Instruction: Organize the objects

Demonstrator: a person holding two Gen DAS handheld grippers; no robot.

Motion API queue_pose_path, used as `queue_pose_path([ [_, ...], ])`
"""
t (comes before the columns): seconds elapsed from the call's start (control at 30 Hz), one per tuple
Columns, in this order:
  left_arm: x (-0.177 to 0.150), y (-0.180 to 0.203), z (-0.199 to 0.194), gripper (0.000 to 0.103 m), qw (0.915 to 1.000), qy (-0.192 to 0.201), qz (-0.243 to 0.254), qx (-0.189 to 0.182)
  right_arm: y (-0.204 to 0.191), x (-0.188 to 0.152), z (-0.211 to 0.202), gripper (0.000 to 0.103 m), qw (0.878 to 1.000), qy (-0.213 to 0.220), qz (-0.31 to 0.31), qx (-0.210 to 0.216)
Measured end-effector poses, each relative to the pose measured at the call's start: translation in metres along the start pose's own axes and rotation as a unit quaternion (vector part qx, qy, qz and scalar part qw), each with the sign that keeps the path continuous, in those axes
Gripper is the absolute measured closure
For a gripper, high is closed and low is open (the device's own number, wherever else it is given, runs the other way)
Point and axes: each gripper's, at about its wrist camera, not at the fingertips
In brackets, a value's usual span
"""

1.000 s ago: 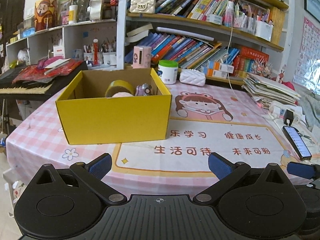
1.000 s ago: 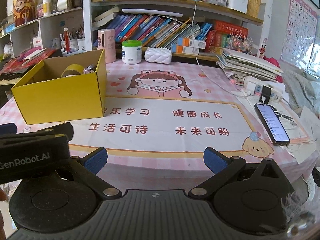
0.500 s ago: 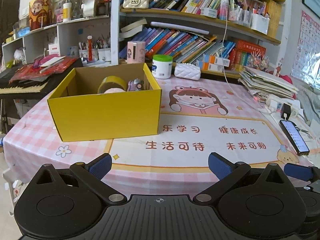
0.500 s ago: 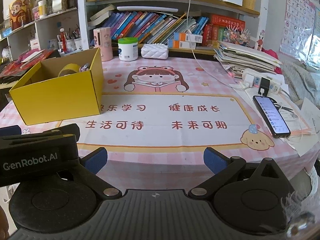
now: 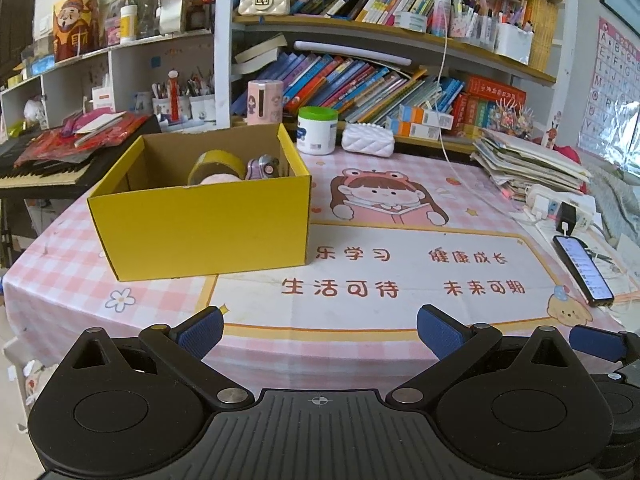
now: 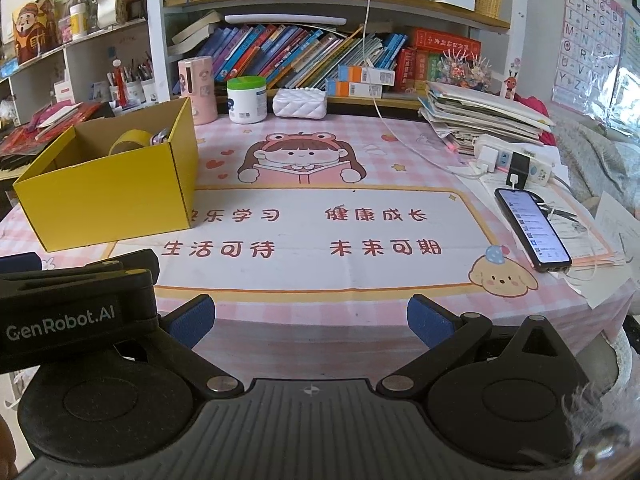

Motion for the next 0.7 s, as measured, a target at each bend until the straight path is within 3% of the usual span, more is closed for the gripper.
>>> queue_pose_path([
  [0.7,-0.0005,-0.0025,-0.0025,0.0,1.0,0.001,0.0,0.006,-0.0034,-0.002,-0.0007,0.0,1.0,-0.002,-0.003,0.0],
])
Point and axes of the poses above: each gripper's, at about its wrist camera, not at the fingertips, and z roughly the way its jaws point, y to its right, x to its top, and after that the axes turned 14 degrees about x, right-handed
